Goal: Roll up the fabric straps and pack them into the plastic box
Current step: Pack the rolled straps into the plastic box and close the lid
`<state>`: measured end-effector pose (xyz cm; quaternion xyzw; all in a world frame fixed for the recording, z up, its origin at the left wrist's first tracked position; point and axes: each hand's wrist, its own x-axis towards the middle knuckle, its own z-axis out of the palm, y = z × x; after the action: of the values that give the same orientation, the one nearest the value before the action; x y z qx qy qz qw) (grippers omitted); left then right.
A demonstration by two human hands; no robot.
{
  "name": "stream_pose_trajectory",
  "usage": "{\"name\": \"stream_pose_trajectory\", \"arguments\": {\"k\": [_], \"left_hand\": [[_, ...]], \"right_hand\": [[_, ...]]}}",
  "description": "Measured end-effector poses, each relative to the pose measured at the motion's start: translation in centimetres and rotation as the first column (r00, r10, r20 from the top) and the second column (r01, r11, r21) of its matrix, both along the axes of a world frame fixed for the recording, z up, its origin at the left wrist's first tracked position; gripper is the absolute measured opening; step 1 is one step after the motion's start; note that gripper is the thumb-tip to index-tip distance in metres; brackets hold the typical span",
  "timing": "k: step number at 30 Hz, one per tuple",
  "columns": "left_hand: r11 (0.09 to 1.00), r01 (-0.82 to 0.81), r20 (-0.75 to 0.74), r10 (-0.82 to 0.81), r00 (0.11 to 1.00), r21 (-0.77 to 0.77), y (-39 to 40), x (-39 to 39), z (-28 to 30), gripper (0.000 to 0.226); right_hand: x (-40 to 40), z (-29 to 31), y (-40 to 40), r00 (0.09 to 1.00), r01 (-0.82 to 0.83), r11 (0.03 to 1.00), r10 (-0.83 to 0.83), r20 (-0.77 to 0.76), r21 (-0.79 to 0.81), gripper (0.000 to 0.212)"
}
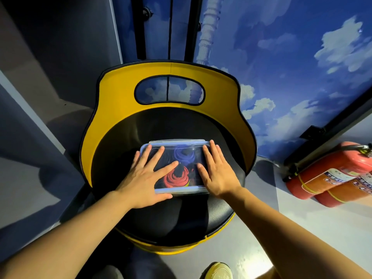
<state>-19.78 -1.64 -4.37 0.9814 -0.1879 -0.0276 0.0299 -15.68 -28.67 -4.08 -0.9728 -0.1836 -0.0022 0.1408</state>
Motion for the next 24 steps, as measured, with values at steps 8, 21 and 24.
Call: {"name": "stream_pose_trajectory", "arguments": {"k": [8,21,24], "left_hand": [[0.999,-0.028,-0.038,0.027,0.999,-0.028,0.2,-0.1,0.4,0.098],[1.0,-0.009,-0.06,0.009,0.998,-0.005,0.2,-0.1,0.6,0.086],[1.0,0.002,-0.04,-0.002,0.999,-0.006,0.3,0.1,0.0,0.087]], "right_hand": [[-1.1,-0.1,-0.6,0.97,-0.182,0.982,0.187,0.155,-0.042,0.075],[-0.7,-1.8,-3.0,0.923,-0.343,0.935,0.354,0.149,-0.093,0.085],[-0.7,-2.3,-2.7,0.929,-0.335,0.939,0.343,0.137,-0.078,0.084]]}}
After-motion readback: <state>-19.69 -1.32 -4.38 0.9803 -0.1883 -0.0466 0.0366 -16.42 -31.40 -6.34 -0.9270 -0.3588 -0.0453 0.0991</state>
